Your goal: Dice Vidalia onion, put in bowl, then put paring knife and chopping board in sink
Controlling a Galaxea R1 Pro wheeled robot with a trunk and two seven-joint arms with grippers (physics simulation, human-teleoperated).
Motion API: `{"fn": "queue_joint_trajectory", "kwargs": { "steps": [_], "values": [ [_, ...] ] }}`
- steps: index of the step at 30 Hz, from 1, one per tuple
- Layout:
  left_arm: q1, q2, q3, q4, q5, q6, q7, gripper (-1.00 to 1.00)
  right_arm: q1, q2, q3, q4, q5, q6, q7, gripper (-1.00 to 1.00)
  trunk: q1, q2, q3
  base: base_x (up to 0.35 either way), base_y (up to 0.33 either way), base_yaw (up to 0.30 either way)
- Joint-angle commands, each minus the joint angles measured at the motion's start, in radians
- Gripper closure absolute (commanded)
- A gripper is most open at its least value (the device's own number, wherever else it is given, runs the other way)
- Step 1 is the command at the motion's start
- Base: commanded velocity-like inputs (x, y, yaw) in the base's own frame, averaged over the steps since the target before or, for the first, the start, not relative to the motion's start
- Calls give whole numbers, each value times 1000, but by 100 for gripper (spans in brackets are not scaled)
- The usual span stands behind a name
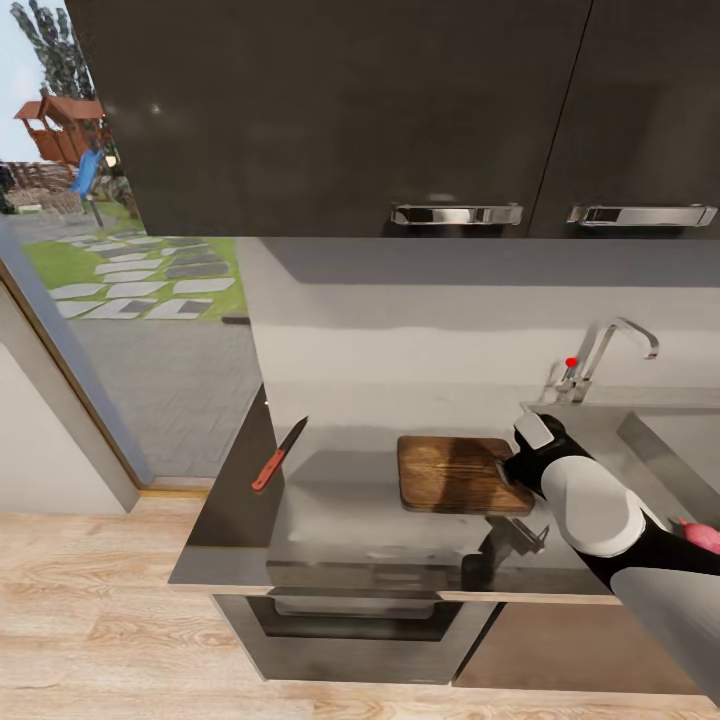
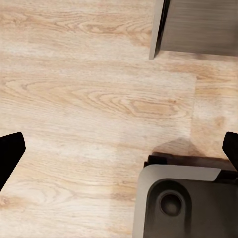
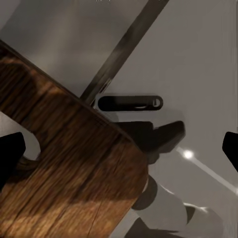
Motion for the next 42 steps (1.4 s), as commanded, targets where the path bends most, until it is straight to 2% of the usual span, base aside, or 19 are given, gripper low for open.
{"fn": "queue_joint_trajectory", "kwargs": {
  "steps": [1,6,9,11,14,18,20,21,22,25,29,32,37,39,42],
  "values": [
    [0,-1,1,0,1,-1,-1,-100,-1,0,4,-4,-8,6,-5,-100,1,-2,-2,0,0,0],
    [0,-1,1,1,3,0,0,-100,-1,-5,4,-36,-9,11,-6,-100,1,-2,-2,0,0,0],
    [0,-1,1,1,3,0,1,-100,-1,-6,20,-136,-11,31,-7,-100,1,-2,-2,0,0,0],
    [0,-1,1,1,3,0,1,-100,-1,-2,51,-212,-13,68,-6,-100,1,-2,-2,0,0,0],
    [0,-1,1,1,3,0,1,-100,-1,12,157,-359,-19,170,2,-100,1,-2,-2,0,0,0],
    [0,-1,1,1,2,0,1,-100,-1,31,244,-462,-33,240,46,-100,1,-2,-2,0,0,0],
    [0,-1,1,1,2,0,1,-100,-1,35,291,-513,-39,304,81,-100,1,-2,-2,0,0,0],
    [0,-1,1,1,2,0,1,-100,-1,36,303,-528,-40,324,89,-100,1,-2,-2,-5,0,0],
    [0,-1,1,1,2,0,1,-100,-1,36,336,-585,-41,369,113,-100,1,-2,-2,-90,0,0],
    [0,-1,1,1,2,0,1,-100,-1,33,385,-664,-41,395,132,-100,1,-2,-2,-191,0,0],
    [0,0,1,0,2,-1,1,-100,-1,29,484,-741,-42,408,145,-100,1,-2,-2,-298,0,0],
    [0,-1,1,0,1,-1,1,-100,-1,29,507,-750,-41,408,150,-100,1,-2,-2,-327,0,0],
    [0,0,1,0,1,-1,1,-100,-1,28,516,-754,-41,407,155,-100,1,-2,-2,-334,0,0],
    [0,-1,1,0,1,-1,1,-100,-1,22,517,-753,-41,408,186,-100,1,-2,-2,-336,0,0],
    [0,-1,1,0,1,-1,1,-100,-1,-14,520,-748,-39,410,277,-100,1,-2,-2,-336,0,0]
  ]
}}
